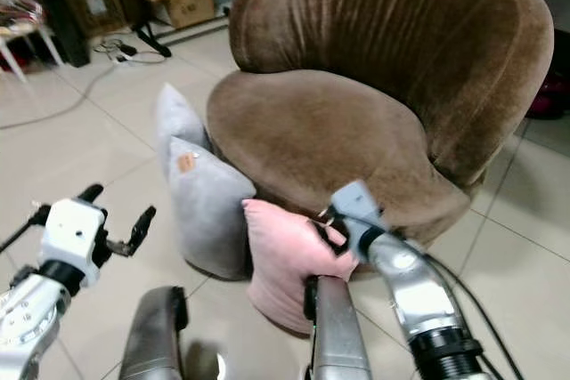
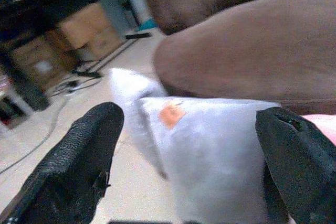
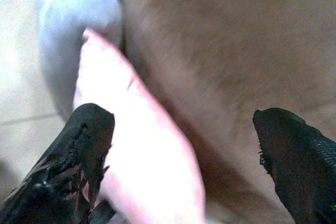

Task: Move the pillow to the sofa from floor

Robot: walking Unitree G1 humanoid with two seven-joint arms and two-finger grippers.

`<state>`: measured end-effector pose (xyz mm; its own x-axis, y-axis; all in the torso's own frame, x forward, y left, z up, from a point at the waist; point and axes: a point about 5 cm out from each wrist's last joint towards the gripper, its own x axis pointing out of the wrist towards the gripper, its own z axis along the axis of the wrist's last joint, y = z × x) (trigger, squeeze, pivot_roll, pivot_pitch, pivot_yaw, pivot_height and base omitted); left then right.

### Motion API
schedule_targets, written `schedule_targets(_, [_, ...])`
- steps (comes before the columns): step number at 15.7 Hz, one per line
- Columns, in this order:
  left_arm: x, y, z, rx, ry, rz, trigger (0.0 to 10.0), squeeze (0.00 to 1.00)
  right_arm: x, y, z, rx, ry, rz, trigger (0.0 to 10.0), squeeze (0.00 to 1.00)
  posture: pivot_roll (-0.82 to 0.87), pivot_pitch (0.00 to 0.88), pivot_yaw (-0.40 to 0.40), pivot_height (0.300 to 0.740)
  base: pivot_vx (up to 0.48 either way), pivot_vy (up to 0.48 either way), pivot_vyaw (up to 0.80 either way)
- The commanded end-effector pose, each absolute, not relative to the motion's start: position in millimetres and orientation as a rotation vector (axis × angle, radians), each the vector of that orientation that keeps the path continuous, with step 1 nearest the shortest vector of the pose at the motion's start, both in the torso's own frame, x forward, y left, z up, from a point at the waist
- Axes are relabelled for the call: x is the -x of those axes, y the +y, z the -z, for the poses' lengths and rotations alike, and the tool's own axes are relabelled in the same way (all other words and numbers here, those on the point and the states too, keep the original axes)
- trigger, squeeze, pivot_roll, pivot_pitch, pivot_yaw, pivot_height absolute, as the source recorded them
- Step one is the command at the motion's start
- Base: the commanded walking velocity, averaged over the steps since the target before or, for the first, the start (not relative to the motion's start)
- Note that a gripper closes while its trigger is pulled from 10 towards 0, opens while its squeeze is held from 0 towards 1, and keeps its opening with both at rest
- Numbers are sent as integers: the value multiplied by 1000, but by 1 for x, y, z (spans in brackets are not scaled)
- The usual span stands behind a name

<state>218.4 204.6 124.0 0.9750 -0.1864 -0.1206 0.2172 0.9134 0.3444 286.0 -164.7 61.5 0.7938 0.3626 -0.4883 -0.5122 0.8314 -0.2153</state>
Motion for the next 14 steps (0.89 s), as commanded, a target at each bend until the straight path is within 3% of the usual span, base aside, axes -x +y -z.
schedule_targets(1, [-220, 200, -123, -360, 104, 270, 10000, 0, -288, -162, -56, 365, 490, -504, 10000, 1000, -167, 0, 30, 505, 0, 0, 0])
schedule_targets(7, [-215, 198, -132, -364, 129, 409, 10000, 0, -295, -139, -22, 432, 626, -540, 10000, 1000, -129, 0, 36, 505, 0, 0, 0])
schedule_targets(8, [-212, 199, -134, -366, 136, 427, 10000, 0, -296, -134, -19, 444, 634, -549, 10000, 0, -118, 0, 34, 505, 0, 0, 0])
schedule_targets(14, [-200, 208, -140, -416, 180, 464, 10000, 0, -307, -105, -11, 515, 569, -444, 10000, 0, -57, 52, 32, 505, 0, 0, 0])
